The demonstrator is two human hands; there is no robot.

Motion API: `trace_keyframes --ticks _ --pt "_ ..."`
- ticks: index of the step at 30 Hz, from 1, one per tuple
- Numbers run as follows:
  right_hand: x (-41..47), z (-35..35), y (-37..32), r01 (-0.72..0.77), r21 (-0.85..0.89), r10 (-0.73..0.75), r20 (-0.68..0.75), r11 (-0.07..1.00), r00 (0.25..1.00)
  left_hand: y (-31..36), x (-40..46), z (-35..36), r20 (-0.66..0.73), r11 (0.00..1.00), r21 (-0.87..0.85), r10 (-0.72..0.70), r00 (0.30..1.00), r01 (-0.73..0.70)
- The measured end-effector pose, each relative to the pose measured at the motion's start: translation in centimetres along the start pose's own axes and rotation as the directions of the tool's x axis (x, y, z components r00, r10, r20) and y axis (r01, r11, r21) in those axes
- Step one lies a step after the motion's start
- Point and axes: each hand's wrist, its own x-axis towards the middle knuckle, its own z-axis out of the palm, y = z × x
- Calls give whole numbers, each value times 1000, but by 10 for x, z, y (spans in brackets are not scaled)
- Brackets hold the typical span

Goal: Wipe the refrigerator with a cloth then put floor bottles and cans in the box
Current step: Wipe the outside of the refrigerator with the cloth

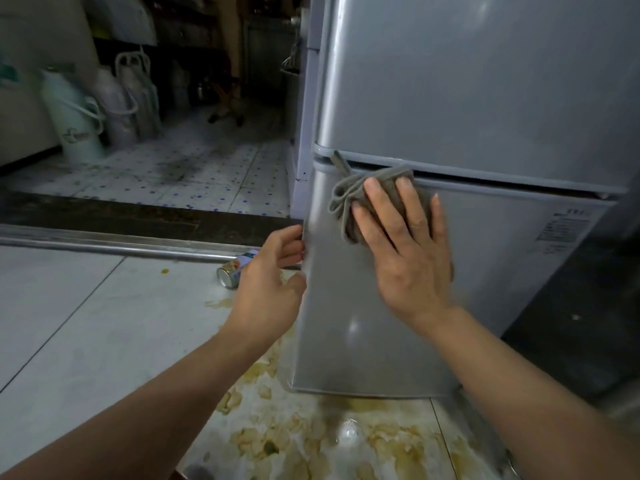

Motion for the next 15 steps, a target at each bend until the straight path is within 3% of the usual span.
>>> trace_keyframes --ticks 2,5,7,12,15 --pt "-11 4 -17 51 -13 -51 26 999 998 -3 0 0 12 1000 -18 -16 1000 16" --pt "-38 3 -28 323 -53 -311 163 945 936 -7 -1 -2 36 995 -79 -53 998 56" --pt "-30 -2 -23 406 -70 -385 205 911 900 -10 -1 -5 53 988 -122 -85 995 91" --pt "44 -8 -19 173 -62 -171 35 983 985 -19 -2 -9 35 984 -110 -137 990 140" --pt "59 -6 -28 206 -64 -205 13 977 979 -28 -2 -14 -17 982 -72 -178 984 176"
